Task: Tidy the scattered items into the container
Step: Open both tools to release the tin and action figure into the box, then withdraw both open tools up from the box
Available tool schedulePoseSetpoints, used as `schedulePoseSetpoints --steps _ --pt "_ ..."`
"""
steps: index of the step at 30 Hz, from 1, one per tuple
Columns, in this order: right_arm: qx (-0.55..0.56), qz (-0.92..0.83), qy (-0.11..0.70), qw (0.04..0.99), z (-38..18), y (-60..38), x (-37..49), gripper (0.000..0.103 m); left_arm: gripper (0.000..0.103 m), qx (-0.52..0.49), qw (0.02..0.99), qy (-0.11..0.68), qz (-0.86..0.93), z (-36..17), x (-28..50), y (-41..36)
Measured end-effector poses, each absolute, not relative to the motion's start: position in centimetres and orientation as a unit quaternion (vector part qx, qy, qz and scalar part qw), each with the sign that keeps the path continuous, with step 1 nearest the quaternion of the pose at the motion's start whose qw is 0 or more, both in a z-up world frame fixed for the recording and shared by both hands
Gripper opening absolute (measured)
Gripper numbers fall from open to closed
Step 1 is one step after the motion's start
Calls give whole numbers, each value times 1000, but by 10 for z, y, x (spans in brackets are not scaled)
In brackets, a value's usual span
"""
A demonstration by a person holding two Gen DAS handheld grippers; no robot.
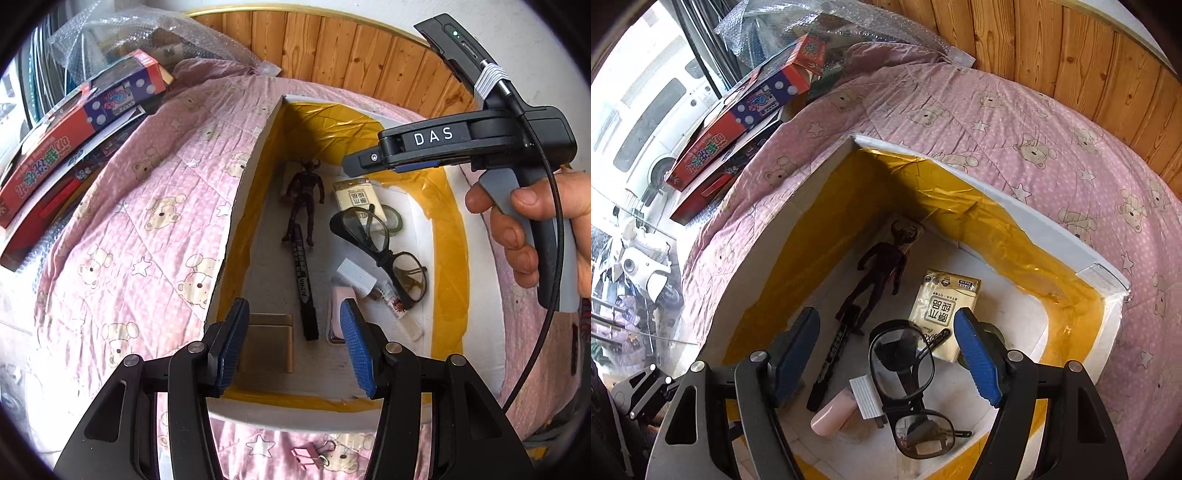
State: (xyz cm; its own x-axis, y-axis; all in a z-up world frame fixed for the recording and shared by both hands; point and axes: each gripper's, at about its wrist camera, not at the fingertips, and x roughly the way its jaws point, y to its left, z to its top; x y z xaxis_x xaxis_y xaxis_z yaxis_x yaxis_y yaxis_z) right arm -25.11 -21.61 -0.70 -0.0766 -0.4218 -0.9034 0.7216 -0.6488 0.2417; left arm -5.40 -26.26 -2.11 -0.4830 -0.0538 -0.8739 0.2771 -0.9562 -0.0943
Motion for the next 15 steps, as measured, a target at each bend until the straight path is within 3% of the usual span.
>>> schedulePoseSetpoints --steps 15 --pt "522 -715 227 406 9 -167 -186 77 54 468 95 64 -876 20 -16 -211"
